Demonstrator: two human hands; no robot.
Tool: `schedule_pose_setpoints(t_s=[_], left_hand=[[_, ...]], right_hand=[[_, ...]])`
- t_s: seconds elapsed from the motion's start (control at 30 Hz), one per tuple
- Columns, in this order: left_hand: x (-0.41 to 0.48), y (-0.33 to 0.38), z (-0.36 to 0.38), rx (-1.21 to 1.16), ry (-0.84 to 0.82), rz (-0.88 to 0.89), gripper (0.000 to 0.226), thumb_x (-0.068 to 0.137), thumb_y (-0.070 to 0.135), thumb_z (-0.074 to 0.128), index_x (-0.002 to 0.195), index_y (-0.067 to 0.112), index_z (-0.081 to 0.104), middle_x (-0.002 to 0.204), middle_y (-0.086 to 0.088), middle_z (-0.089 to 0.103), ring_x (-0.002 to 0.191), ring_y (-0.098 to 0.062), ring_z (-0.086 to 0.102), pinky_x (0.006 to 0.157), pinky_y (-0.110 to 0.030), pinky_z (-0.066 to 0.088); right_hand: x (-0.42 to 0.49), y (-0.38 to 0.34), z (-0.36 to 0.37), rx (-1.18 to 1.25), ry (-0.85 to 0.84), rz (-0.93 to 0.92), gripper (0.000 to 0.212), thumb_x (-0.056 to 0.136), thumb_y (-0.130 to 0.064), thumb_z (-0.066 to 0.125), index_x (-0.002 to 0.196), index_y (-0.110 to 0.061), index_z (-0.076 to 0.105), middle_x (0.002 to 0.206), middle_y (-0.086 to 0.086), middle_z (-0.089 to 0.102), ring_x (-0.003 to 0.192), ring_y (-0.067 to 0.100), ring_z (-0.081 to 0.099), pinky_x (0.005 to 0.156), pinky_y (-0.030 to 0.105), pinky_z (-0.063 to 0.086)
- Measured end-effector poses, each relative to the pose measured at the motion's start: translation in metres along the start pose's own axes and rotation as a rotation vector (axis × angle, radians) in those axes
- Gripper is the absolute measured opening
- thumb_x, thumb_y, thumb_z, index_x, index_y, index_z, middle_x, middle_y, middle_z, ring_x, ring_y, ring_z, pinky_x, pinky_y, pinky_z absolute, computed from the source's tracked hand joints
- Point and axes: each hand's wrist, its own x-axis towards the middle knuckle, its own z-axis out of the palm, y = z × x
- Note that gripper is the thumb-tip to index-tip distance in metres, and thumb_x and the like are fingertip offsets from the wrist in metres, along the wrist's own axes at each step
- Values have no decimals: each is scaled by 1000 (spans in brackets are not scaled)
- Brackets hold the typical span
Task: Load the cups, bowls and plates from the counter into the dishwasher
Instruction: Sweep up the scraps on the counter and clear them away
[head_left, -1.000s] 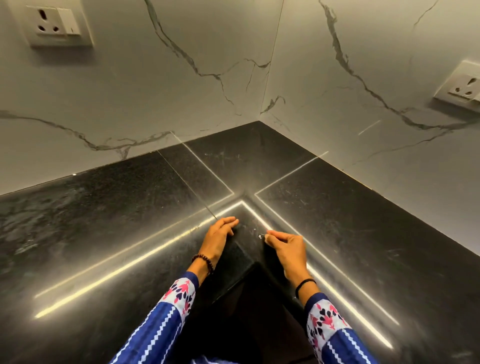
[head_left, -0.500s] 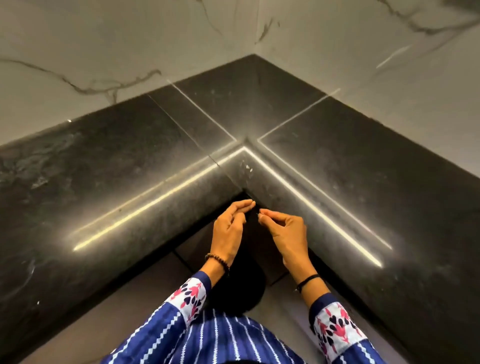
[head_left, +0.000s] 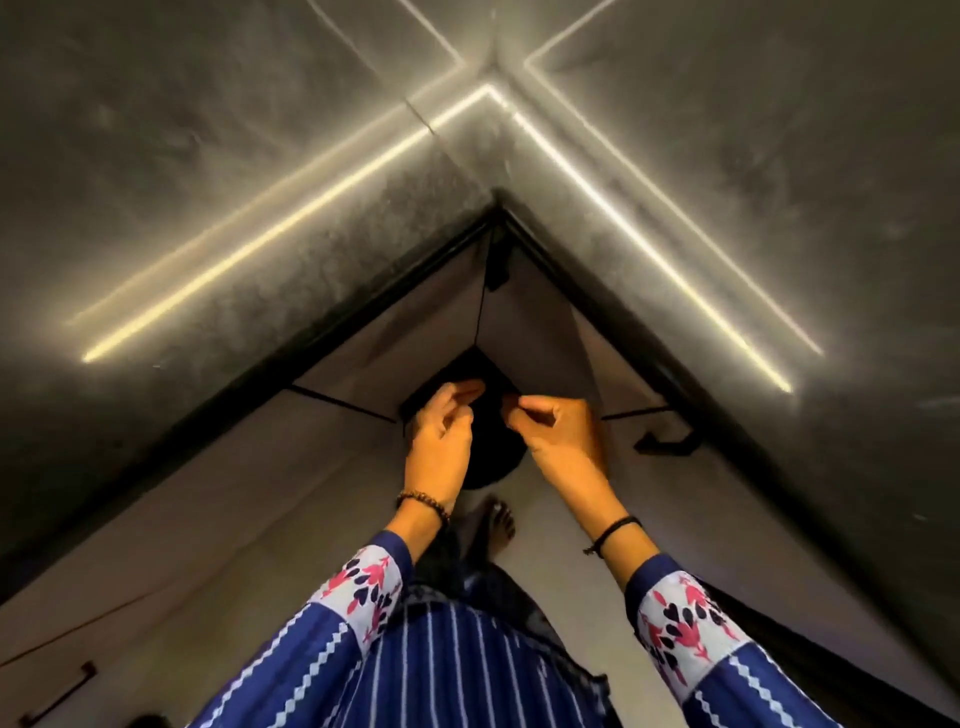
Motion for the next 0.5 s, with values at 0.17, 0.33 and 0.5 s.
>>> schedule_pose_setpoints(t_s=[0.17,0.33,0.5], left_hand=[[40,-84,11,12,0,-92,28,90,-14,47,109,-7,66,115,-15,67,95,5,61,85,-5,44],[82,-149,20,105,-111,-342,21,84,34,56,99,28,70,117,-6,69,111,-22,63,98,-36,48],[99,-160,25,170,-167,-391,30,95,15,48,119,11,65,128,-10,63,123,-25,54,106,-39,41]], right_hand=[[49,65,46,-260,-40,0,17,92,-13,68,96,-1,79,98,16,76,89,21,71,76,23,53],[92,103,87,-379,-7,-154,47,76,-8,51,46,-28,21,41,-9,24,38,5,34,47,18,21],[114,124,103,-472,-104,-96,33,81,11,53,53,-7,51,56,8,56,57,15,48,52,16,25]])
